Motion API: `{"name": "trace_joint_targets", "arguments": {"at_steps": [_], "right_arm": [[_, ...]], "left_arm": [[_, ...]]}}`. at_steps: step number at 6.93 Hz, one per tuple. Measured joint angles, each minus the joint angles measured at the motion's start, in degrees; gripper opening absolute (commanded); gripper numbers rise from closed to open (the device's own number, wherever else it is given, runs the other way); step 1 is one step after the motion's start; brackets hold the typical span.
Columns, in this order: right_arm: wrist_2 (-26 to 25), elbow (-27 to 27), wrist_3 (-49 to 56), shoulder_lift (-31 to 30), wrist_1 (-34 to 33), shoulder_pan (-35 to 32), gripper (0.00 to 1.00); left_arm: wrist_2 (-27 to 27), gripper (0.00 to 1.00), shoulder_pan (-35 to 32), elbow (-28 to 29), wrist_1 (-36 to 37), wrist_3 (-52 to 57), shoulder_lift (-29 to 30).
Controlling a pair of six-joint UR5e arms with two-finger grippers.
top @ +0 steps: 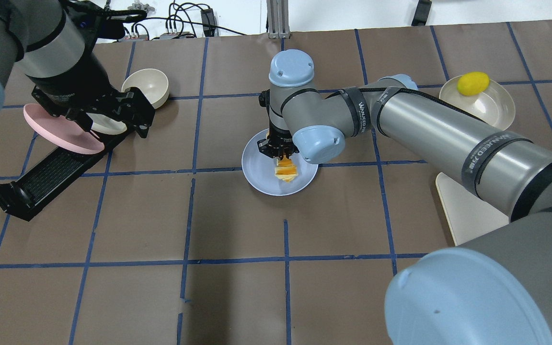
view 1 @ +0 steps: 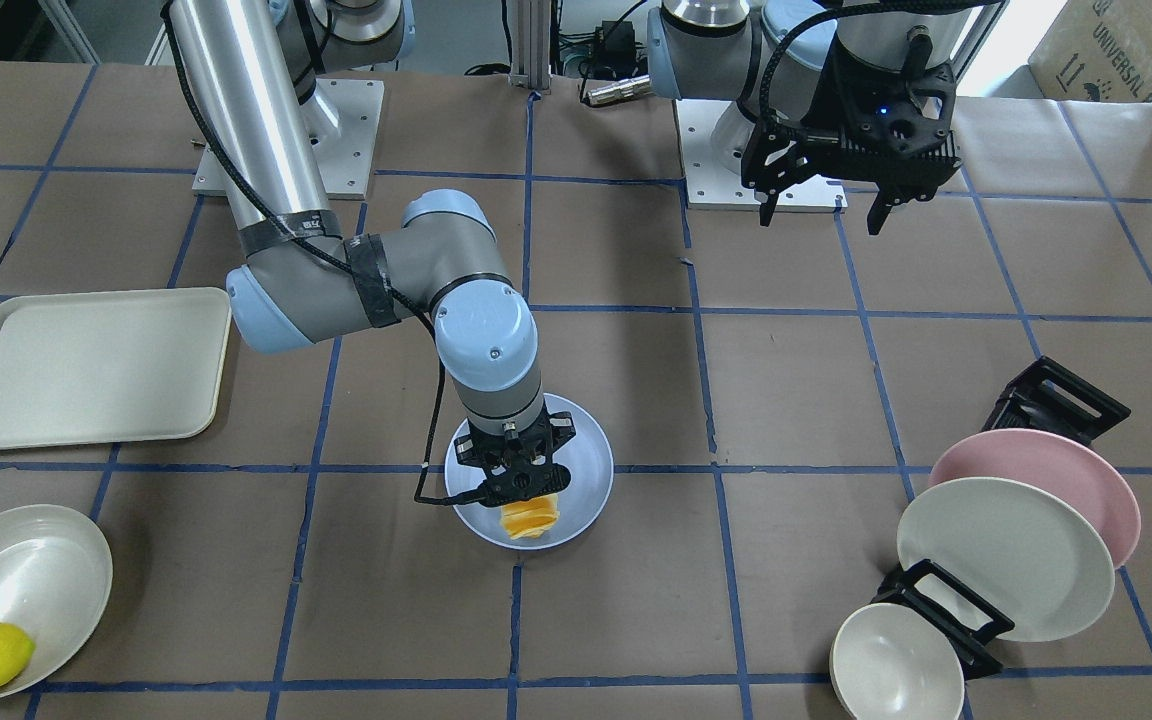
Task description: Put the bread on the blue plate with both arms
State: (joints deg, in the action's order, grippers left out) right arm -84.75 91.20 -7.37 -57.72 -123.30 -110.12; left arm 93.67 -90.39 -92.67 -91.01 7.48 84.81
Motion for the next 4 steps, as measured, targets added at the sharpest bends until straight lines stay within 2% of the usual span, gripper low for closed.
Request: {"name": "trace_joint_targets", "arguments": {"at_steps": [1, 2, 3, 4], "right_arm": [[0.04, 0.04, -0.20, -0.39, 0.48, -0.04, 0.15], [0.10, 0.08, -0.65, -0.54, 0.69, -0.25, 0.86], [0.13, 0.13, -1.70, -0.52, 0.73, -0.66, 0.99], [0.07, 0.17, -3.55, -0.45, 0.72, -1.00, 1.00]], "left_arm": [[-0.12, 1.00, 0.00, -0.23, -0.29, 0.01, -0.11], [-0.15, 1.00, 0.01, -0.56, -0.12, 0.05, -0.05], [-0.16, 1.00, 0.03, -0.67, 0.02, 0.07, 0.26], [-0.14, 1.00, 0.03, -0.65, 0.36, 0.10, 0.67]]}}
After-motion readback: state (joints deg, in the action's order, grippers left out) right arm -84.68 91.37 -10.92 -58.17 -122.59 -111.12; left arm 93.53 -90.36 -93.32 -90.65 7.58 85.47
